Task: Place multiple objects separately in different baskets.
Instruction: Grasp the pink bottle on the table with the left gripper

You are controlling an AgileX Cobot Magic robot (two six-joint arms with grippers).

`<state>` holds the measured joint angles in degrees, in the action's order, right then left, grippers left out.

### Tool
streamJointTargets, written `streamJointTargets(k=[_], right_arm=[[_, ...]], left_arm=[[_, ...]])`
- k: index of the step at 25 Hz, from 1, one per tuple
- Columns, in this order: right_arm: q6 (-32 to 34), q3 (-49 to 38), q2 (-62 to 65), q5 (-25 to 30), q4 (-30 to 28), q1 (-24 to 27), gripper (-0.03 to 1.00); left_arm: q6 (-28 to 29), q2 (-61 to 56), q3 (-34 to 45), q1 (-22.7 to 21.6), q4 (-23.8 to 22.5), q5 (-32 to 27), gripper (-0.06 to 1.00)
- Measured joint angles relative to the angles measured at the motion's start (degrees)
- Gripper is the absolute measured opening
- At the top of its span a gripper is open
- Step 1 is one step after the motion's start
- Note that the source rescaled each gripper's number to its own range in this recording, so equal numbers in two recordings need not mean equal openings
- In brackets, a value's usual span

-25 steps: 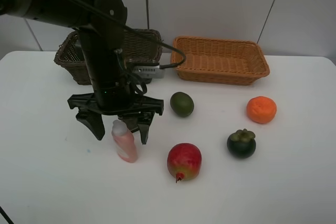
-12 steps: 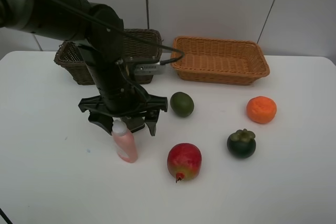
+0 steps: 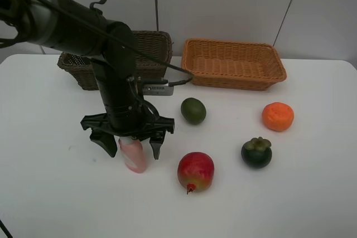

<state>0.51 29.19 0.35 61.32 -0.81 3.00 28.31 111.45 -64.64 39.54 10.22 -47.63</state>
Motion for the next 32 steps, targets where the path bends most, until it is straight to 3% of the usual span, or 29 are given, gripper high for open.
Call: streamJointTargets(k=[9, 25, 32], right_arm=[[0.0, 0.0, 0.0, 0.0, 0.0, 0.0, 1.00], [0.0, 0.0, 0.0, 0.0, 0.0, 0.0, 1.00], [0.0, 0.0, 0.0, 0.0, 0.0, 0.0, 1.00]], left_arm=[[0.0, 0.0, 0.0, 0.0, 0.0, 3.2, 1.00], [-0.4, 0.0, 0.0, 0.0, 0.0, 3.1, 1.00], [-1.8, 1.4, -0.2, 0.0, 0.0, 0.3, 1.00]])
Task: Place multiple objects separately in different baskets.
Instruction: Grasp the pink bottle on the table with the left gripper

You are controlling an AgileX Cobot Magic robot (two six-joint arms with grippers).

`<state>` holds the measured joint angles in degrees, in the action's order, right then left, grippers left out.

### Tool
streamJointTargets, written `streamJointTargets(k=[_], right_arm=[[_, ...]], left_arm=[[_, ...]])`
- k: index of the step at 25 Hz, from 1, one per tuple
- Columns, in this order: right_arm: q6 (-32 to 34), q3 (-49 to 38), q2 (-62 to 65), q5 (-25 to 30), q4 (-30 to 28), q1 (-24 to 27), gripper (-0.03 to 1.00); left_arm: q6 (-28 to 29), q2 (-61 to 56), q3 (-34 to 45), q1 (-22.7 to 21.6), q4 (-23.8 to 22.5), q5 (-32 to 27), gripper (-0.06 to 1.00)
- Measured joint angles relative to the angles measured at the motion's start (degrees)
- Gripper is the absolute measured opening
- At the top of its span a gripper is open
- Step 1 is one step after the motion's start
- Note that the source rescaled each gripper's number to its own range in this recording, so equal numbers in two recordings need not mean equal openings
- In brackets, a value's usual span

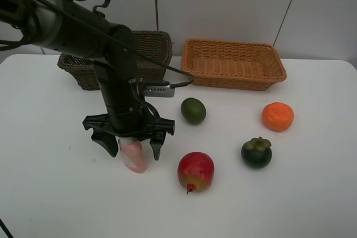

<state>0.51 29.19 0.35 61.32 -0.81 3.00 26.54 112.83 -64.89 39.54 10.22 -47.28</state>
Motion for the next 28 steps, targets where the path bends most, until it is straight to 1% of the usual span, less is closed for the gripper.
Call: streamJointTargets(k=[9, 11, 13, 14, 16, 17, 19, 21, 28], right_arm=[[0.0, 0.0, 0.0, 0.0, 0.0, 0.0, 1.00], [0.0, 0.0, 0.0, 0.0, 0.0, 0.0, 1.00], [0.0, 0.0, 0.0, 0.0, 0.0, 0.0, 1.00], [0.0, 0.0, 0.0, 0.0, 0.0, 0.0, 1.00], [0.0, 0.0, 0.0, 0.0, 0.0, 0.0, 1.00], [0.0, 0.0, 0.0, 0.0, 0.0, 0.0, 1.00], [0.0, 0.0, 0.0, 0.0, 0.0, 0.0, 1.00], [0.0, 0.0, 0.0, 0.0, 0.0, 0.0, 1.00], [0.0, 0.0, 0.0, 0.0, 0.0, 0.0, 1.00]], left_arm=[[-0.6, 0.1, -0.1, 0.0, 0.2, 0.1, 1.00], [-0.4, 0.1, -0.1, 0.0, 0.2, 0.1, 0.97], [-0.1, 0.1, -0.1, 0.0, 0.2, 0.0, 0.88], [0.0, 0.1, -0.1, 0.0, 0.2, 0.0, 0.81], [0.2, 0.2, -0.1, 0.0, 0.3, -0.3, 0.63], [0.2, 0.2, -0.1, 0.0, 0.5, -0.5, 0.56], [0.2, 0.2, -0.1, 0.0, 0.8, -0.3, 0.36], [0.2, 0.8, -0.1, 0.0, 1.3, -0.3, 0.23], [0.2, 0.8, -0.1, 0.0, 1.3, -0.3, 0.23]])
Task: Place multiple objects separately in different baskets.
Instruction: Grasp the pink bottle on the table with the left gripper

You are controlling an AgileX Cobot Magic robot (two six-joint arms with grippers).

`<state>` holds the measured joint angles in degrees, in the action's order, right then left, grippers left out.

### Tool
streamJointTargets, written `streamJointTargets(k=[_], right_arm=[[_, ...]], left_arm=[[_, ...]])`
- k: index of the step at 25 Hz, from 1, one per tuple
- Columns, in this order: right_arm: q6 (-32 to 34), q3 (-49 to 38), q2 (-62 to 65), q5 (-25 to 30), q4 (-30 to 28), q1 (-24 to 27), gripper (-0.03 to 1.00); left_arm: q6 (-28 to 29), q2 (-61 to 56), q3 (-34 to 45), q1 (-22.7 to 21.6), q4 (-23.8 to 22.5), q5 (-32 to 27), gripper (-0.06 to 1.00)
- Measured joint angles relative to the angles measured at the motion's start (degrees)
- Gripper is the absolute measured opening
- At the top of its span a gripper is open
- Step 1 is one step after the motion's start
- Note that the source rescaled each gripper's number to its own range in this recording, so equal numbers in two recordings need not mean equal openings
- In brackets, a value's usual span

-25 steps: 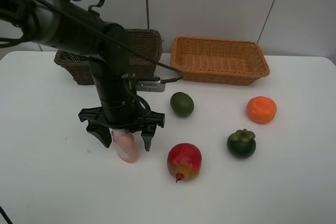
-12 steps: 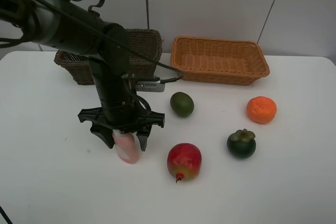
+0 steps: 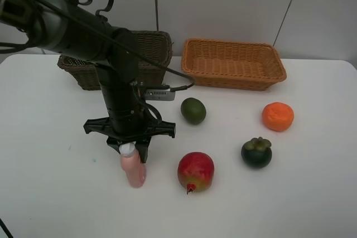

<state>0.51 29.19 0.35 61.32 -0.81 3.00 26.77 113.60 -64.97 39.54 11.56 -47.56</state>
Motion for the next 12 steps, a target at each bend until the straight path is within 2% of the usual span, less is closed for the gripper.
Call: streamJointTargets(k=[7, 12], right_arm=[[0.1, 0.0, 0.0, 0.0, 0.0, 0.0, 1.00], [0.1, 0.0, 0.0, 0.0, 0.0, 0.0, 1.00]], left_arm=[[0.0, 0.0, -0.2, 0.0, 0.0, -0.1, 0.23], [-0.4, 0.1, -4.6, 0.0, -0.1, -1.5, 0.23]])
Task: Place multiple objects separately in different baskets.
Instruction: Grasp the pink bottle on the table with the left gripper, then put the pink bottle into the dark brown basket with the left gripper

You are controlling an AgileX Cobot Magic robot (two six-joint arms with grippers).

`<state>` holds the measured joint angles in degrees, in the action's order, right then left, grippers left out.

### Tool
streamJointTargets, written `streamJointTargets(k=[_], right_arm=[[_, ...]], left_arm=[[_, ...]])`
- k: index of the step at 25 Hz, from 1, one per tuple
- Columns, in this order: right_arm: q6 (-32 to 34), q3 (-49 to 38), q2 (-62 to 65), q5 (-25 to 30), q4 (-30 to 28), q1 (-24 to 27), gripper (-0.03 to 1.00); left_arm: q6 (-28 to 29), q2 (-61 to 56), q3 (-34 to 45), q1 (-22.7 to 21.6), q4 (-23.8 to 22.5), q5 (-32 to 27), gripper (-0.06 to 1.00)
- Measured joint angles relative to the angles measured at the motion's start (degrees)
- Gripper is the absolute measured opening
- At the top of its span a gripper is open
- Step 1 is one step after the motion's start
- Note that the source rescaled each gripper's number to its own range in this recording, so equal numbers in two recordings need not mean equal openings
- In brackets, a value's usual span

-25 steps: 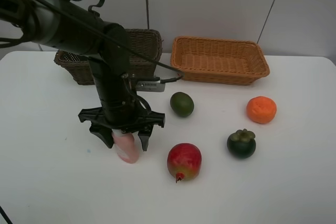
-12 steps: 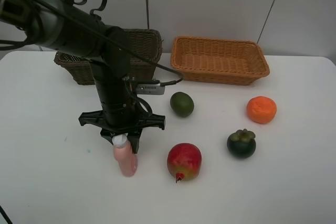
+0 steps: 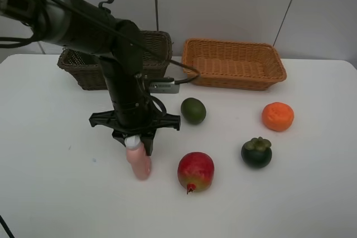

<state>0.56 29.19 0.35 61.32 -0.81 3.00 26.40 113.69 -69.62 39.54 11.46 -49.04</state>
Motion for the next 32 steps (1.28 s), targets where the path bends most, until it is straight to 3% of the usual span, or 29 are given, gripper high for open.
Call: streamJointTargets(k=[9, 12, 18, 21, 27, 28, 32], right_arm=[[0.0, 0.0, 0.0, 0.0, 0.0, 0.0, 1.00], [0.0, 0.0, 0.0, 0.0, 0.0, 0.0, 1.00], [0.0, 0.0, 0.0, 0.0, 0.0, 0.0, 1.00], [0.0, 0.0, 0.0, 0.0, 0.0, 0.0, 1.00], [0.0, 0.0, 0.0, 0.0, 0.0, 0.0, 1.00], [0.0, 0.0, 0.0, 0.0, 0.0, 0.0, 1.00], [0.0, 0.0, 0.0, 0.0, 0.0, 0.0, 1.00]], left_arm=[[-0.7, -1.5, -19.3, -2.0, -3.6, -8.2, 0.23], [-1.6, -1.5, -28.1, -6.1, -5.0, -8.3, 0.23], [-3.2, 4.1, -42.5, -18.6, -5.7, -4.2, 0.23], [-4.6, 8.5, -45.2, -22.6, -5.1, -1.8, 0.23], [-7.2, 15.3, -45.4, -24.1, -3.5, 1.0, 0.24], [-7.7, 15.9, -45.4, -24.1, -3.4, 1.4, 0.30], [-8.8, 16.2, -45.4, -24.1, -3.2, 2.0, 0.78]])
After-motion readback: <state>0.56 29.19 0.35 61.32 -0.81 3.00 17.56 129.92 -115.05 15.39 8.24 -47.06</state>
